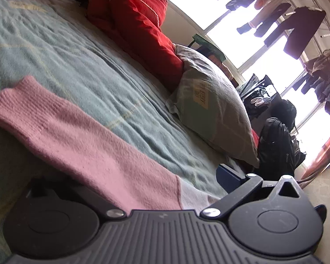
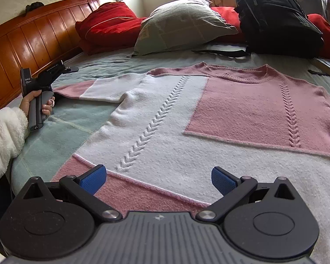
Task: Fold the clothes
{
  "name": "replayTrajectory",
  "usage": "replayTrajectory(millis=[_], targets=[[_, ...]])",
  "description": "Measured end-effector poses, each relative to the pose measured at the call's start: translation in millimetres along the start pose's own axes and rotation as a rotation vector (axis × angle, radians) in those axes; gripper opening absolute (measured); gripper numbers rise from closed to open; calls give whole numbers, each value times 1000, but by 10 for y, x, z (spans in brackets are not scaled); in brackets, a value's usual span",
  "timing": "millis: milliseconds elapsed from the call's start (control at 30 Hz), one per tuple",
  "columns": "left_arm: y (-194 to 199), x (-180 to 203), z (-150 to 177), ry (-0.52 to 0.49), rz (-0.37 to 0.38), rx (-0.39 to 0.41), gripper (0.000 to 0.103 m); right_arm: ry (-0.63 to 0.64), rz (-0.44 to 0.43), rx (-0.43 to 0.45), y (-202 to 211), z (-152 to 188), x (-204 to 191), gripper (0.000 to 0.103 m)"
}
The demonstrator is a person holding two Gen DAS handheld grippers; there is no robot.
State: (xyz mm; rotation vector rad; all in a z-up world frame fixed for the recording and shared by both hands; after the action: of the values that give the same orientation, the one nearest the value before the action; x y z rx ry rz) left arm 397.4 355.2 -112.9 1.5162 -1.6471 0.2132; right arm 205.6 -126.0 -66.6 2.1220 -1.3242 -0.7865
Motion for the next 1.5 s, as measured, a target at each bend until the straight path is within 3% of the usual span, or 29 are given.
replayTrajectory(millis=[100, 300, 667, 1500], targets=[[1, 60, -10, -15, -17, 7, 102, -3, 3, 1, 11, 9, 8, 103], [69, 198, -78, -8, 34, 26, 102, -9, 0, 14, 85, 16, 28, 103], [155, 560, -111, -63, 47, 17, 102, -16, -24, 23, 241, 57, 48, 103], [149, 1878, 67, -198, 80, -47, 102, 33, -31, -45, 644, 378, 196, 103]])
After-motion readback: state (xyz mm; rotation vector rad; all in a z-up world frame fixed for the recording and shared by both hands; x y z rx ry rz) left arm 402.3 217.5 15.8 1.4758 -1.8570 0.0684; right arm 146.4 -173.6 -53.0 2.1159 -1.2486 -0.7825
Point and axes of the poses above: each gripper's, at about its wrist camera, not at the fingertips, and y roughly against the way its jaws point, x to its right, z to its underside, the point moved 3 cm from there along -y, roughly the way its jaws point, and after that the axes turned 1 degree about -x, right-handed, at the moved point
